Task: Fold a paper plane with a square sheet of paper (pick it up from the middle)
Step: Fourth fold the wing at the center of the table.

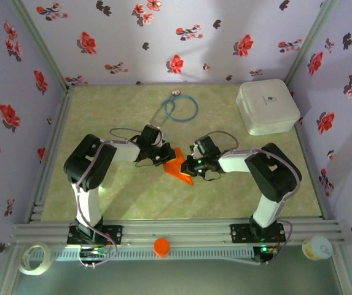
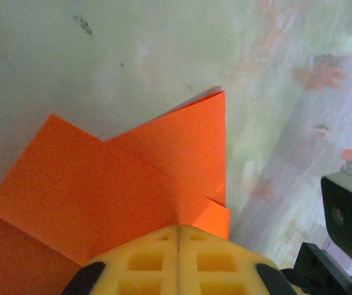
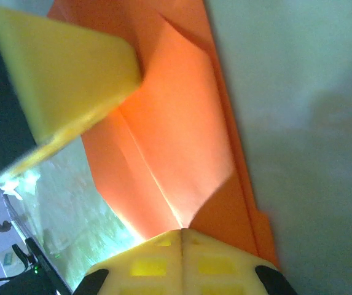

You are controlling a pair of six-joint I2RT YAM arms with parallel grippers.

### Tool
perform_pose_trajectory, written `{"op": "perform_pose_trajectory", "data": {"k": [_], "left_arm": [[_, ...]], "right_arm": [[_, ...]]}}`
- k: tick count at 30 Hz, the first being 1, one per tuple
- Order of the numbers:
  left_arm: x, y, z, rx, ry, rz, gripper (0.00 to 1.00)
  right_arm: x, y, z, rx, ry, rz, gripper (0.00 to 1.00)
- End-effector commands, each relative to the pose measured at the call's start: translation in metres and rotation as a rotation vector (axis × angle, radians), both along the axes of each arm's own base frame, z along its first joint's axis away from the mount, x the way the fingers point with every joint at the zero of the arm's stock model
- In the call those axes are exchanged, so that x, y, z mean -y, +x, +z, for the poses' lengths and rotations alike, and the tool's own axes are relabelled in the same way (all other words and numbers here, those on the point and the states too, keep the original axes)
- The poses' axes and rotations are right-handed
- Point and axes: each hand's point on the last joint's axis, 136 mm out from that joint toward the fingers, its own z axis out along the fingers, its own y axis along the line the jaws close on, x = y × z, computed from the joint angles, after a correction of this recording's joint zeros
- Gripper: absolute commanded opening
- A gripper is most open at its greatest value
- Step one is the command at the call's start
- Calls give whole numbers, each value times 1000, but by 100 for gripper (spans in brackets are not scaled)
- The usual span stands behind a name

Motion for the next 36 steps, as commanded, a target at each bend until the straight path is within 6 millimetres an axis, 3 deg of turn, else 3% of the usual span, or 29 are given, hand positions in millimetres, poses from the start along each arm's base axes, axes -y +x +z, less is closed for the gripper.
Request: {"op": "perform_pose_trajectory", "data": {"k": [1, 20, 26, 29, 31, 36], "left_arm": [[-24, -11, -37, -81, 101, 38, 0], [-25, -10, -35, -82, 101, 40, 0], [-24, -11, -33, -83, 94, 41, 0], [-25, -12, -31, -84, 88, 44, 0], [-25, -15, -29, -87, 83, 45, 0], [-26, -17, -26, -85, 74, 51, 0]], "right_arm": [[17, -19, -12, -61, -33, -23, 6], [60, -63, -14, -80, -66, -46, 7], [62, -60, -1, -49, -66, -65, 7], [62, -54, 12, -28, -56, -99, 11], [61, -50, 17, -30, -44, -132, 19], [59, -47, 24, -46, 2, -198, 30]]}}
